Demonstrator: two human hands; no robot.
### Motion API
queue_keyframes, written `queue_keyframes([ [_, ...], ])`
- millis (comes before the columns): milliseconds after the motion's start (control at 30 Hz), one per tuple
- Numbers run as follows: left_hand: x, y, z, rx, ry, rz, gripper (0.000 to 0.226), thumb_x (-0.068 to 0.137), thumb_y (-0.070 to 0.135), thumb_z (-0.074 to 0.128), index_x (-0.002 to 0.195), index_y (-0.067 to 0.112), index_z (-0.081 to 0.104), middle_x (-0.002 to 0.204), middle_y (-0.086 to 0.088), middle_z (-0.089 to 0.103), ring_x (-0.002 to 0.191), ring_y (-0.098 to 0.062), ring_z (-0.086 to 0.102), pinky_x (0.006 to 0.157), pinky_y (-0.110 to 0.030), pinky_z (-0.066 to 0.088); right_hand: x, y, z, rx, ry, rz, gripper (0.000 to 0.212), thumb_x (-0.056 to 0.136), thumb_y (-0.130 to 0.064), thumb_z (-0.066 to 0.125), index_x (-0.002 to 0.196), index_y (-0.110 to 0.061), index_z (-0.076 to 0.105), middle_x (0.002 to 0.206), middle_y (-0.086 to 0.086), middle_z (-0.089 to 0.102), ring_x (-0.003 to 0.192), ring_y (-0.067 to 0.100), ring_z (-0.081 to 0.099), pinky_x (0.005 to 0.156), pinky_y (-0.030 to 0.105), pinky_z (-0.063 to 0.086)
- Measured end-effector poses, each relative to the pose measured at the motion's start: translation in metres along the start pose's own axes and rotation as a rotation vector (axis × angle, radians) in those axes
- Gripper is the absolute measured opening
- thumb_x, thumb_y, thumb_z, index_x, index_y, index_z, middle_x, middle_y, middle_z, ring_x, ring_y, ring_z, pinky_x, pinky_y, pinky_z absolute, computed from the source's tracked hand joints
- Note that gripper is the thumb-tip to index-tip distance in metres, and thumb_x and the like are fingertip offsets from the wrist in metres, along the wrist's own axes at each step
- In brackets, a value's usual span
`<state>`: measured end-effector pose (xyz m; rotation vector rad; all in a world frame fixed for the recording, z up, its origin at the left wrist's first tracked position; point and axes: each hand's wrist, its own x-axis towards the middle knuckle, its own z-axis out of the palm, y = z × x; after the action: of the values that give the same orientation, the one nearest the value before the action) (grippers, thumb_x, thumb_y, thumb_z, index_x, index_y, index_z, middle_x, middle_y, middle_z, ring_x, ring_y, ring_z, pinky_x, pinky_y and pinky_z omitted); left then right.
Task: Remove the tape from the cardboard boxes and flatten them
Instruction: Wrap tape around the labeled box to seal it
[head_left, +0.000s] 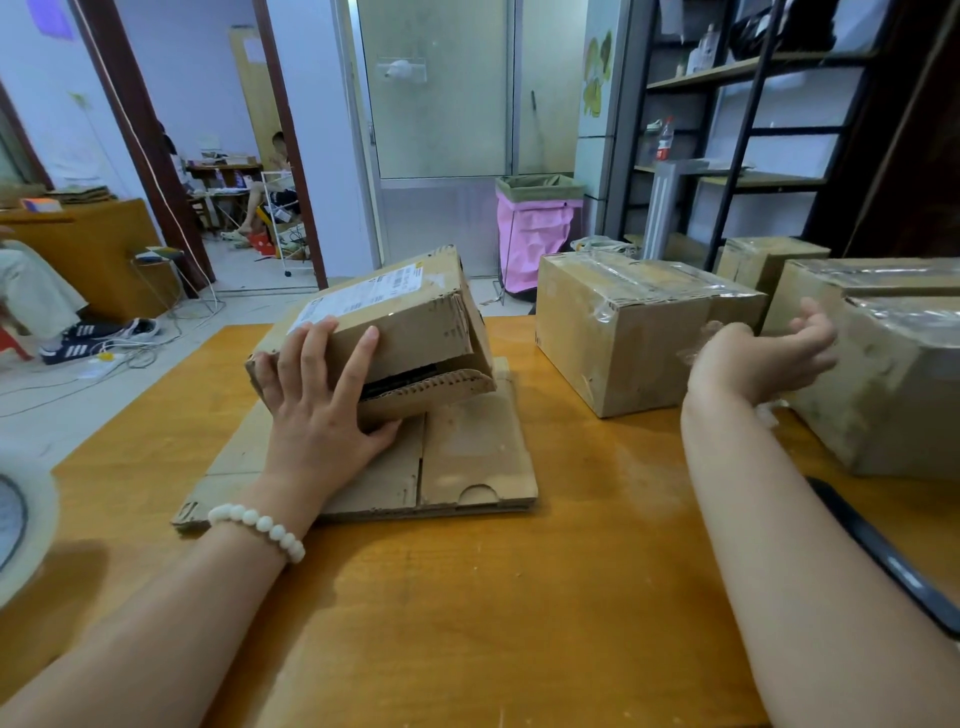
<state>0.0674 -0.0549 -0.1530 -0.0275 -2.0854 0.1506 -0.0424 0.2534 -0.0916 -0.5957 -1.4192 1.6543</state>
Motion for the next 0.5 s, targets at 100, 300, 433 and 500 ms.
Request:
queue_keyframes([
  [100, 0.000, 0.000, -0.001, -0.003, -0.003, 0.000, 0.090, 0.065, 0.053, 0.064, 0.143, 0.020, 0.032, 0.142, -0.015, 0.024, 0.132, -0.038, 0.021, 0.113, -0.051, 0.004, -0.008, -0.004, 0.000, -0.001, -0.060, -0.058, 0.054, 0.072, 0.014, 0.037, 0.114, -0.016, 0.055, 0.131, -0.001, 0.043, 0.124, 0.008, 0.029, 0.115, 0.042, 0.023],
  [300, -0.001, 0.000, -0.002, -0.022, -0.026, -0.009, 0.087, 0.069, 0.056, 0.058, 0.143, 0.020, 0.031, 0.143, -0.016, 0.024, 0.133, -0.039, 0.022, 0.111, -0.058, 0.009, -0.019, -0.004, 0.001, 0.071, -0.201, -0.312, 0.029, 0.070, 0.000, 0.036, 0.085, -0.020, 0.051, 0.092, -0.018, 0.043, 0.115, 0.020, 0.045, 0.108, 0.045, 0.030],
  [433, 0.000, 0.001, -0.003, -0.098, 0.024, 0.005, 0.087, 0.073, 0.057, 0.059, 0.144, 0.022, 0.025, 0.142, -0.016, 0.026, 0.132, -0.041, 0.026, 0.110, -0.061, 0.014, -0.047, 0.001, 0.006, 0.112, -0.509, -0.621, 0.019, 0.082, -0.002, 0.042, 0.088, -0.010, 0.059, 0.087, -0.011, 0.051, 0.088, 0.009, 0.053, 0.083, 0.015, 0.042],
  [500, 0.001, 0.002, -0.003, -0.178, 0.043, 0.066, 0.087, 0.075, 0.055, 0.062, 0.144, 0.022, 0.021, 0.141, -0.017, 0.026, 0.132, -0.042, 0.027, 0.112, -0.057, 0.013, -0.066, 0.003, 0.007, 0.089, -0.781, -0.583, 0.022, 0.088, -0.011, 0.044, 0.104, -0.010, 0.059, 0.098, -0.003, 0.055, 0.090, -0.003, 0.050, 0.083, 0.011, 0.042],
])
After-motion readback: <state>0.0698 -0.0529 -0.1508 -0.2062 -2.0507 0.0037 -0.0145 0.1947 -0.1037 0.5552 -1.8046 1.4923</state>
